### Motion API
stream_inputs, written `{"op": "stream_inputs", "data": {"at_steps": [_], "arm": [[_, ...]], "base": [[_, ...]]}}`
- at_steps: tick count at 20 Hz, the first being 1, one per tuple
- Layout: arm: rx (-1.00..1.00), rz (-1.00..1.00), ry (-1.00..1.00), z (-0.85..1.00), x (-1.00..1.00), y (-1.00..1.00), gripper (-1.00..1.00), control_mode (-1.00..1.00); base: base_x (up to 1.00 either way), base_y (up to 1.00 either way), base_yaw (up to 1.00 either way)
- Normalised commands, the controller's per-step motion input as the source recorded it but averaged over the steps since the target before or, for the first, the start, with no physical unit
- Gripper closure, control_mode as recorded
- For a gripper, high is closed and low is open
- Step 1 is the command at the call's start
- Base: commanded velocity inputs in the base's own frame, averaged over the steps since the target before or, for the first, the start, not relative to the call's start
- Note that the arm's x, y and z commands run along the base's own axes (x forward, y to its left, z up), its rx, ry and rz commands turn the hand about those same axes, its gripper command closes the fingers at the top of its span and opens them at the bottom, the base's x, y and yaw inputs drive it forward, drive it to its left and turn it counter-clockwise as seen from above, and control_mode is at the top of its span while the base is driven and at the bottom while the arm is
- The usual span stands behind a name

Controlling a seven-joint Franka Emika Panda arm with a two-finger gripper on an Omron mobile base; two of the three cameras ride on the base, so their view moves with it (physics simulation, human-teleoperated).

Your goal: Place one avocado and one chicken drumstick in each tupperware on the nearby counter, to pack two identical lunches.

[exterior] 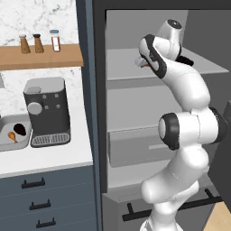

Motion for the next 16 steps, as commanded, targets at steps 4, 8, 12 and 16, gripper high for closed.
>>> {"op": "stream_inputs", "data": {"at_steps": [4, 8, 12, 16], "arm": [[0.0, -0.05, 0.0, -0.57, -0.99, -0.18, 1.0, -1.0], [0.0, -0.12, -0.13, -0.19, -1.0, -0.06, 1.0, -1.0], [0.0, -0.13, -0.15, -0.2, -1.0, 0.0, 1.0, -1.0], [0.0, -0.11, -0.05, -0.27, -1.0, -0.03, 1.0, -1.0]], "base": [[0.0, 0.0, 0.0], [0.0, 0.0, 0.0], [0.0, 0.0, 0.0], [0.0, 0.0, 0.0]]}}
